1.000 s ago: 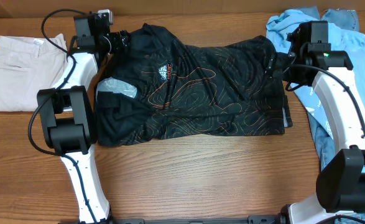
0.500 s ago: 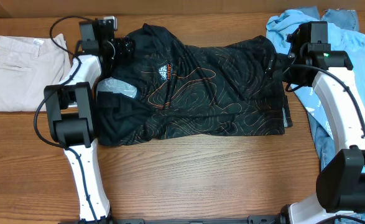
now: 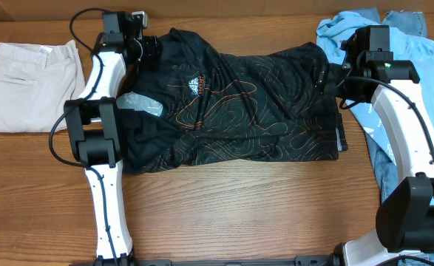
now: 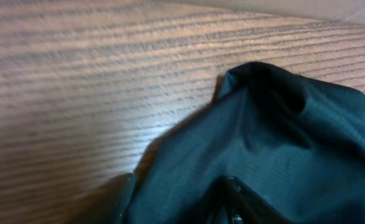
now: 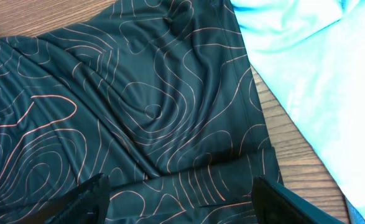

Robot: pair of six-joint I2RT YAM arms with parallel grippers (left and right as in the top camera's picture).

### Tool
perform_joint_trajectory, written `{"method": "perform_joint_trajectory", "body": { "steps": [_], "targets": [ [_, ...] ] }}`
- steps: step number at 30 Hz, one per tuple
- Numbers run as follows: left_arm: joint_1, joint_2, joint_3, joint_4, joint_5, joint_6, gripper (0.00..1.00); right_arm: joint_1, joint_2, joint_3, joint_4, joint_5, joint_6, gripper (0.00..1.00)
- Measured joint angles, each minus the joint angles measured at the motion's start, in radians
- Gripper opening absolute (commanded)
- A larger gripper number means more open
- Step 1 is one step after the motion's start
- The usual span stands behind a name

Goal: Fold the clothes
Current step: 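Grasp the jersey's far corners with both grippers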

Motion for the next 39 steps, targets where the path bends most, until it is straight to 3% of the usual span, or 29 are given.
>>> {"method": "perform_joint_trajectory", "body": {
  "steps": [1,2,11,14,18,27,39],
  "targets": [
    [0.000,0.002,0.002,-0.006,0.000,-0.002,0.08,0.000,0.000,0.000,0.001,0.000,0.000,0.76],
    [-0.002,0.003,0.003,-0.013,0.000,-0.002,0.04,0.000,0.000,0.000,0.002,0.000,0.000,0.77],
    [0.000,0.007,0.096,-0.246,-0.006,-0.018,0.04,0.000,0.004,0.000,0.145,-0.001,-0.004,0.75],
    [0.008,-0.007,0.120,-0.323,-0.026,-0.068,0.04,0.000,0.032,0.000,0.248,0.000,-0.021,0.79],
    [0.031,-0.051,0.126,-0.380,-0.034,-0.116,0.04,0.000,0.121,0.000,0.430,0.000,-0.060,0.76],
    [0.037,-0.104,0.137,-0.461,-0.049,-0.125,0.04,-0.001,0.369,0.000,0.780,0.001,-0.090,0.74],
    [0.019,-0.104,0.137,-0.484,-0.053,-0.124,0.04,-0.056,0.513,0.000,0.951,0.006,-0.085,0.69]
  ]
}}
